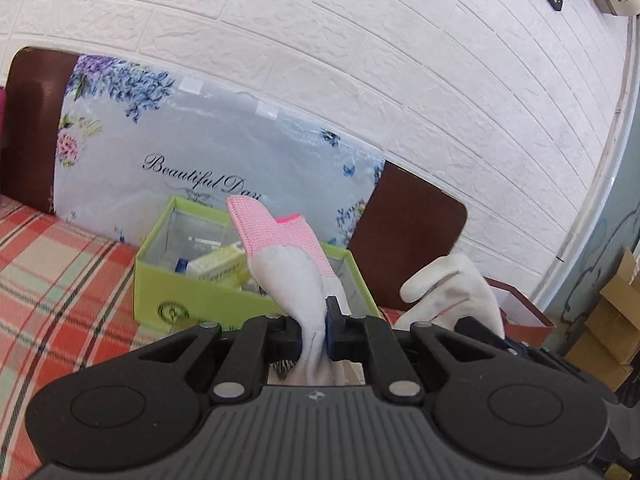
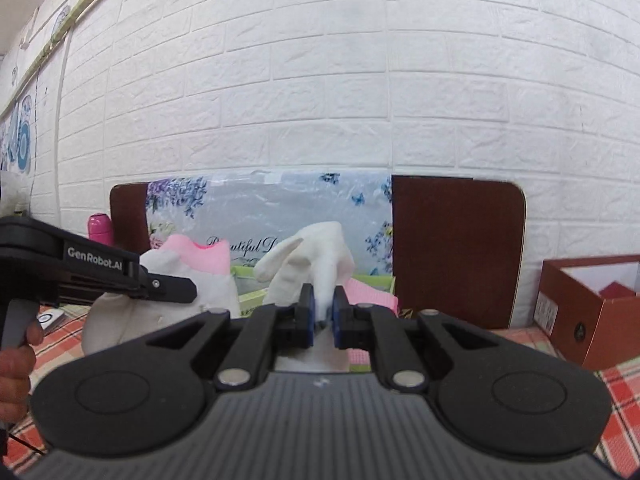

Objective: Organize objects
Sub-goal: 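Carry both gloves into the lime-green box and open both tools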

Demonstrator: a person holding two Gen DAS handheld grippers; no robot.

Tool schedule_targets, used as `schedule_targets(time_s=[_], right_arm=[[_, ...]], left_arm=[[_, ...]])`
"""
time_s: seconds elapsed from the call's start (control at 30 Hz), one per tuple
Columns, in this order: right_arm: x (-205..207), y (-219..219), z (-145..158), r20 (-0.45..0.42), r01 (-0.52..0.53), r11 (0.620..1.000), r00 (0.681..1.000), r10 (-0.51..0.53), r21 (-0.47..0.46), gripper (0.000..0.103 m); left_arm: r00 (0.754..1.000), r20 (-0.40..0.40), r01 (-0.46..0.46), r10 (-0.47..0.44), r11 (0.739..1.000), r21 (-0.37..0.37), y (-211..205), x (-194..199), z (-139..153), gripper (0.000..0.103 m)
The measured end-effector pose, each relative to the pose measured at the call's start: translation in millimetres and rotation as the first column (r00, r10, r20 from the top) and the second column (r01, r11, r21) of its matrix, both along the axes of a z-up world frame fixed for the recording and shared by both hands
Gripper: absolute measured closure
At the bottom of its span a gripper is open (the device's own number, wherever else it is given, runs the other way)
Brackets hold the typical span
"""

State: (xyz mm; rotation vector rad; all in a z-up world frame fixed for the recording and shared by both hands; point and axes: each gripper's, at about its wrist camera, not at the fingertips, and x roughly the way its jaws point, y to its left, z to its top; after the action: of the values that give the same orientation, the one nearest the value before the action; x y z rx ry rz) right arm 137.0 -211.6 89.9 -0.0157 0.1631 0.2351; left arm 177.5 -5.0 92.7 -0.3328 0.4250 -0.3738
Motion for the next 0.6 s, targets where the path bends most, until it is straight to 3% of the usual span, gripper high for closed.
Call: schedule_targets(time_s=[0.37, 0.57, 0.6], right_arm=[[103, 8, -12, 0.055, 0.012, 0.998, 0.998, -0.009, -0.055, 0.095], [146, 21, -40, 0.002, 0.010, 0.993, 1.000, -0.009, -0.116, 0.093], [153, 22, -46, -0.019, 0.007, 0.992, 1.000, -0.010, -0.126, 0.087]], left_arm=[[0.999, 0.020, -0.039, 0.038, 0.999, 0.032, -16, 106, 18, 0.095], [1.000, -0.004, -0.025, 0.025, 0.999, 0.048, -29, 151, -1, 0.094], [1.000, 0.000, -0.031, 0.031, 0.998, 0.053, -30, 154, -8, 0.085]])
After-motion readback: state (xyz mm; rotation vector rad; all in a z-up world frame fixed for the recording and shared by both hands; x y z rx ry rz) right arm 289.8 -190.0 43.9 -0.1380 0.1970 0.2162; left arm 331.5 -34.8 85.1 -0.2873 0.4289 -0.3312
